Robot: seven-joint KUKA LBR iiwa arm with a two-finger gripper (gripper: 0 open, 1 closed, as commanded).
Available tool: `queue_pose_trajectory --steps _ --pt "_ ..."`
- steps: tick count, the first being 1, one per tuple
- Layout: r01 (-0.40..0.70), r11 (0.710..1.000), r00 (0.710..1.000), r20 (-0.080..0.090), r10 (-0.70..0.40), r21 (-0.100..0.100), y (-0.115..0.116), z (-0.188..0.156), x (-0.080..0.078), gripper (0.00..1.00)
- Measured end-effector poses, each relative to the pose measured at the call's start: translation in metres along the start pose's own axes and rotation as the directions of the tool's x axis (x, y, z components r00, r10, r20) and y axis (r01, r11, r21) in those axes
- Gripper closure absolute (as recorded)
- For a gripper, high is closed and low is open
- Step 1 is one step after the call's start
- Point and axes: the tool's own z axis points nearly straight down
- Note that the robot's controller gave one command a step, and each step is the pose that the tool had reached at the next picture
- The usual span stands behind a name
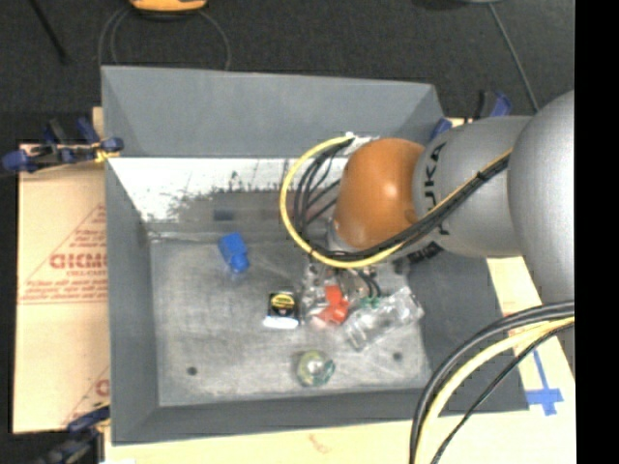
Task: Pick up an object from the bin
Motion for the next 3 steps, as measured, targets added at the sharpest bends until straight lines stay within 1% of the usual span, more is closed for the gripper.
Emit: queue_pose_trajectory --steps 1,2,3 --pt "-0.001 1.000 1.000 -0.004 0.001 0.000 0.000 0.002 0.001 0.00" --pt "0.180 0.984 0.984 -0.001 -0.180 0.003 0.028 0.002 -0.021 0.00" --pt "0.175 0.984 0.984 0.004 -0.175 0.002 0.029 0.000 -0.023 1.00"
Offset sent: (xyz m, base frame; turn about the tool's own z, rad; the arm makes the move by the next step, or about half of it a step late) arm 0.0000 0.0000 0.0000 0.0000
